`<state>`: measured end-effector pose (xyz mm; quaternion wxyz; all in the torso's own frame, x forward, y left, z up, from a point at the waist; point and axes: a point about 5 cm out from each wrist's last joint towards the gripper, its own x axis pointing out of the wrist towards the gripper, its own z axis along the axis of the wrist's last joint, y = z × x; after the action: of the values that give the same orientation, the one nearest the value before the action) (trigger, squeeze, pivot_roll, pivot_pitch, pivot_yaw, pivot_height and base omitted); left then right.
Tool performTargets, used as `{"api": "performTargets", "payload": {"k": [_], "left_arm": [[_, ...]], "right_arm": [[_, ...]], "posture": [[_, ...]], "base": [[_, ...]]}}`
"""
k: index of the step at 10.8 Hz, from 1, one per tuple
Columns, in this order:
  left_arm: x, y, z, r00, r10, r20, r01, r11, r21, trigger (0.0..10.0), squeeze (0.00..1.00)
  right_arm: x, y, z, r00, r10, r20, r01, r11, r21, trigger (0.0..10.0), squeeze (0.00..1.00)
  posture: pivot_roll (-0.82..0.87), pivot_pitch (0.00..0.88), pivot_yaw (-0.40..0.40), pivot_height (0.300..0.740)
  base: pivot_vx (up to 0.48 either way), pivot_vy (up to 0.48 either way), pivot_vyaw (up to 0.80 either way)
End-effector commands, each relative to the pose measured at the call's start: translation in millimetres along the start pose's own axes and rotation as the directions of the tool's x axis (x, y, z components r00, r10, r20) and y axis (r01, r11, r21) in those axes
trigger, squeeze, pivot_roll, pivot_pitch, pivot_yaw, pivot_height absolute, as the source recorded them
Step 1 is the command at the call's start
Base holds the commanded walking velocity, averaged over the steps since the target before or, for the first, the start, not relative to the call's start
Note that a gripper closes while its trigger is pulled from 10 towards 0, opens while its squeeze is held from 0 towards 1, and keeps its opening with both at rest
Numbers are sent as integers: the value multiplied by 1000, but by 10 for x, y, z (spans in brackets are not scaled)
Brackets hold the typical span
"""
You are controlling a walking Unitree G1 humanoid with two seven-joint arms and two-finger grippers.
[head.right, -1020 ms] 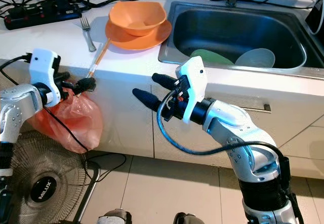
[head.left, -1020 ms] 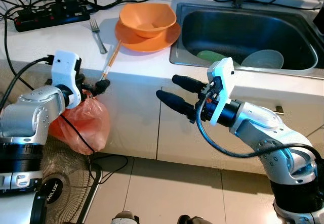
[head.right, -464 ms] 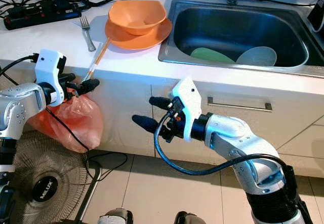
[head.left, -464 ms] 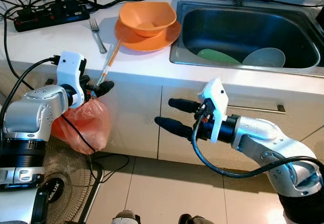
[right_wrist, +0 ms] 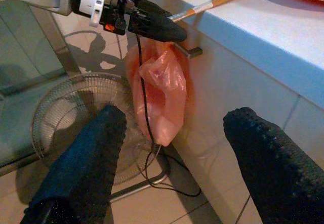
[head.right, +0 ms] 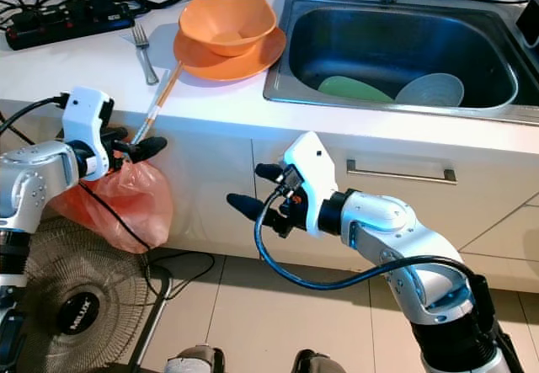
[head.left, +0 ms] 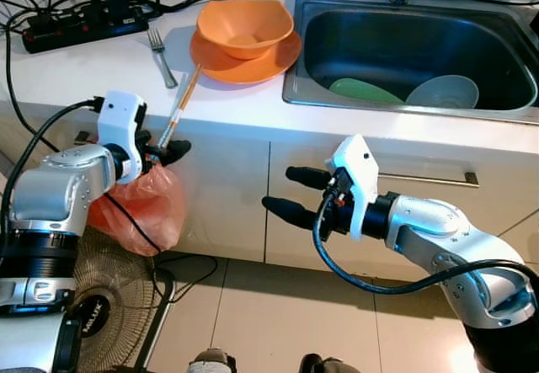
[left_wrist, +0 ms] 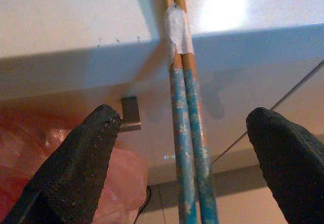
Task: Kitchen organization
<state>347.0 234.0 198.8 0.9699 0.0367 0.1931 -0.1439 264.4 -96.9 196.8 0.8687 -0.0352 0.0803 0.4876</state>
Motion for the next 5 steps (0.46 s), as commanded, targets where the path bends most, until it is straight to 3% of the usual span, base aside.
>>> {"api": "performTargets", "payload": {"k": [1, 5], "left_arm": [[3, 22, 52, 1000, 9, 8, -9, 1000, 14, 10000, 0], [39, 84, 19, 1000, 25, -13, -25, 1000, 5, 10000, 0]], "right_arm": [[-7, 0, -13, 1000, -7, -15, 7, 1000, -8, 10000, 0], [5, 18, -2, 1000, -5, -4, 5, 1000, -16, 10000, 0]], "posture": [[131, 140, 26, 740], [133, 148, 31, 740]], "base": [[0, 0, 0], [0, 0, 0]]}}
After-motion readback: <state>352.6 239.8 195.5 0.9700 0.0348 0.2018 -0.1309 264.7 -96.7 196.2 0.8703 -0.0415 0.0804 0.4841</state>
